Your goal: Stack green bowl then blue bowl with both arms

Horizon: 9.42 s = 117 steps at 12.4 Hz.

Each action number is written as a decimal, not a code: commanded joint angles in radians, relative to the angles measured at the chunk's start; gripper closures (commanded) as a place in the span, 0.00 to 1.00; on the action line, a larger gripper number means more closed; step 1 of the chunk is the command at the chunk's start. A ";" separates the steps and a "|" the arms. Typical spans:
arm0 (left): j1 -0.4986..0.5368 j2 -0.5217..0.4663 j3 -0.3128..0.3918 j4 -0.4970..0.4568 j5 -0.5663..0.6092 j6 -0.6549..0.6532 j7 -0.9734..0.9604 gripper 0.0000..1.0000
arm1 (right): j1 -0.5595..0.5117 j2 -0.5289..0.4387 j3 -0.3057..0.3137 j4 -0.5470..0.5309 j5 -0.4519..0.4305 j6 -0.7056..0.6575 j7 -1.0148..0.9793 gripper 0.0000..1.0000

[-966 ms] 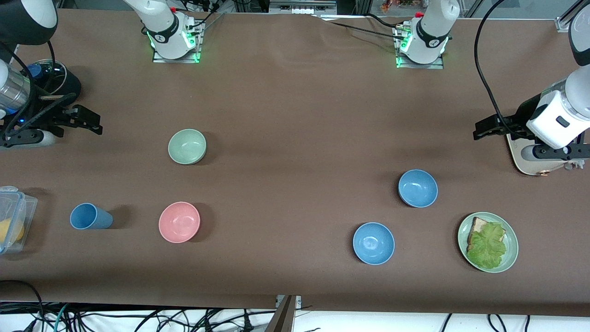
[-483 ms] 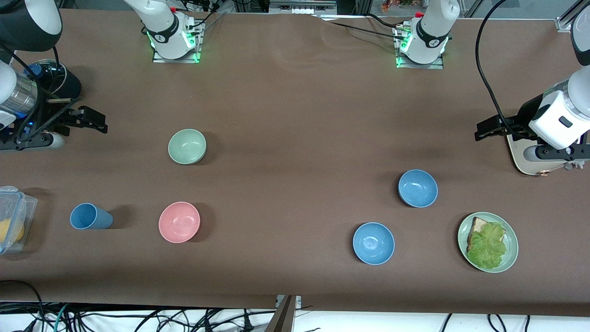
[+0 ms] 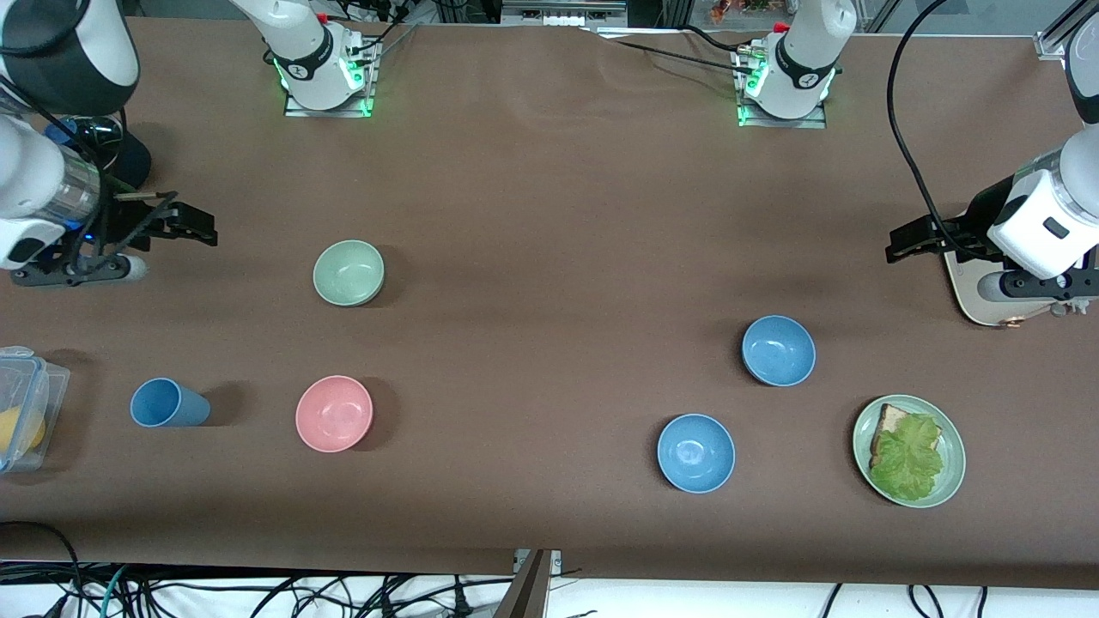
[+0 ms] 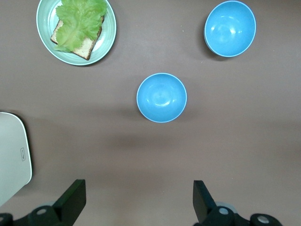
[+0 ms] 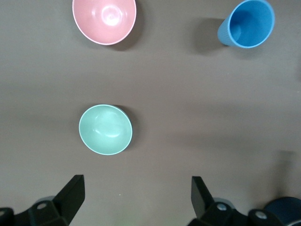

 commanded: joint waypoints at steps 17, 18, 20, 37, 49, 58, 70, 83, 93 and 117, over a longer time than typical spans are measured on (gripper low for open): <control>0.005 0.034 0.002 0.035 0.014 -0.007 -0.001 0.00 | 0.014 0.139 0.085 -0.708 0.009 0.943 0.170 0.55; 0.005 0.034 0.002 0.035 0.014 -0.007 -0.001 0.00 | 0.014 0.147 0.088 -0.715 0.009 0.958 0.192 0.75; 0.005 0.038 0.002 0.035 0.014 -0.007 -0.001 0.00 | 0.012 0.127 0.097 -0.696 0.009 0.923 0.207 1.00; 0.010 0.043 0.005 0.026 0.010 -0.007 -0.012 0.00 | 0.497 0.595 0.174 0.051 -0.095 0.771 1.079 0.33; -0.007 0.240 0.000 -0.235 -0.053 0.566 0.117 0.00 | 0.040 0.109 0.041 0.149 0.100 0.086 0.248 0.00; -0.002 0.345 0.002 -0.474 -0.264 0.929 0.376 0.00 | 0.227 -0.051 -0.238 0.077 0.081 -0.045 0.185 0.00; -0.010 0.305 -0.004 -0.463 -0.347 0.914 0.495 1.00 | 0.229 -0.011 -0.240 0.158 0.035 -0.065 0.138 0.00; -0.519 0.290 -0.006 -0.293 -0.344 0.775 -0.037 1.00 | 0.230 -0.013 -0.228 0.146 0.046 -0.079 0.163 0.00; -0.631 0.448 -0.009 -0.235 -0.333 0.958 -0.182 1.00 | 0.229 -0.011 -0.231 0.140 0.046 -0.086 0.163 0.00; 0.081 -0.006 -0.174 -0.054 0.005 0.099 -0.055 0.00 | 0.230 -0.016 -0.229 0.134 0.040 -0.074 0.143 0.00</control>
